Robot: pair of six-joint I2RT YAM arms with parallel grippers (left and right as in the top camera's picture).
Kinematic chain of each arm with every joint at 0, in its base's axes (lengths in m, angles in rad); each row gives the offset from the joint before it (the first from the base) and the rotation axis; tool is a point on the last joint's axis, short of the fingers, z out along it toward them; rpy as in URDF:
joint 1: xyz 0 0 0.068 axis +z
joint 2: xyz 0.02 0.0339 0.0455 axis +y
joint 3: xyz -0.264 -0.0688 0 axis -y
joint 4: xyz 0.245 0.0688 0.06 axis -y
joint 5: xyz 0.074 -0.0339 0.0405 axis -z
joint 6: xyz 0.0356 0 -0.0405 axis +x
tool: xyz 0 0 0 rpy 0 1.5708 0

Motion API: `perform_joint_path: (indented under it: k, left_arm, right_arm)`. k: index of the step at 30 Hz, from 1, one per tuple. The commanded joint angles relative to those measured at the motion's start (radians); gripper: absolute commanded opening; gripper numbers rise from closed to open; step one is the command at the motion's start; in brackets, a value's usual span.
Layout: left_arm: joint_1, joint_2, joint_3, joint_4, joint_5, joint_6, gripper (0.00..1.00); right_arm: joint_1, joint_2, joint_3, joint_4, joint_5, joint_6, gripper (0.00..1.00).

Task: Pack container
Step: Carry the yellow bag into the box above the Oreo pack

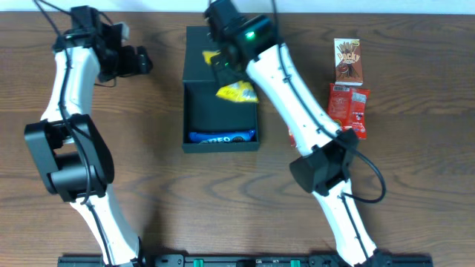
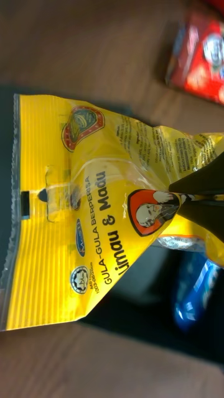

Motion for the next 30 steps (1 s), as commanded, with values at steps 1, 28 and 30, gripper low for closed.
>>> perform_joint_path:
  k: [1,28,30]
  left_arm:
    - [0.041,-0.043,0.007,0.002,0.008,-0.012,0.95]
    - [0.071,-0.078,0.007,-0.006,0.008,-0.012,0.95]
    - [0.071,-0.078,0.007,-0.007,0.008,-0.012,0.95]
  right_arm:
    - [0.027,-0.004,-0.047,0.002,0.016,0.124,0.01]
    - [0.144,-0.001,-0.267,0.177,-0.043,0.127,0.68]
    - [0.137,-0.003,-0.258,0.179,-0.044,0.124,0.80]
